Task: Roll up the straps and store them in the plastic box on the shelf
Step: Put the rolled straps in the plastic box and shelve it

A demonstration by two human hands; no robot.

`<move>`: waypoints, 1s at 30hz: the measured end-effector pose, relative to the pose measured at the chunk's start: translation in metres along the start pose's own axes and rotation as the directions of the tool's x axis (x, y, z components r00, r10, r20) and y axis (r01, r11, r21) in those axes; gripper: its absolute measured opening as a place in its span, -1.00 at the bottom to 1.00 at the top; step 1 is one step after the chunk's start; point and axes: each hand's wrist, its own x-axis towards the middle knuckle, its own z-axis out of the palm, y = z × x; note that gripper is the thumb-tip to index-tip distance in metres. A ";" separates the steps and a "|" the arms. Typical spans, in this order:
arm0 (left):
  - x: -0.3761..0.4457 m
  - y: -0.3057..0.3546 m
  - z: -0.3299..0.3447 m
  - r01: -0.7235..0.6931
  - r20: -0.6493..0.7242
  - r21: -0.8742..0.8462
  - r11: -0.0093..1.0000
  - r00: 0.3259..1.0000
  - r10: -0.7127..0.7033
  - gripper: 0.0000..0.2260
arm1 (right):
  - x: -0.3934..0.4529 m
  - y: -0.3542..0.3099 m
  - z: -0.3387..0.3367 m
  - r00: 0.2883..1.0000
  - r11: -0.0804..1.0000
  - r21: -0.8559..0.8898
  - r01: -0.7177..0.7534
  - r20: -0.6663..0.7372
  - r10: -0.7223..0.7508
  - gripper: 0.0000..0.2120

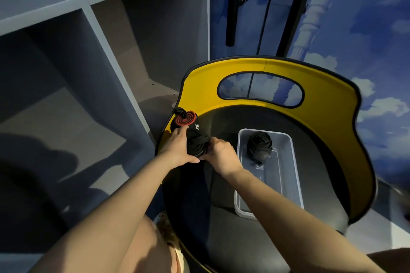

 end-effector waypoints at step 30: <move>-0.020 0.128 0.084 -0.283 0.265 0.046 0.958 0.928 0.262 -0.15 | -0.101 0.103 -0.107 0.992 0.978 -0.184 -0.094 0.068 0.108 -0.10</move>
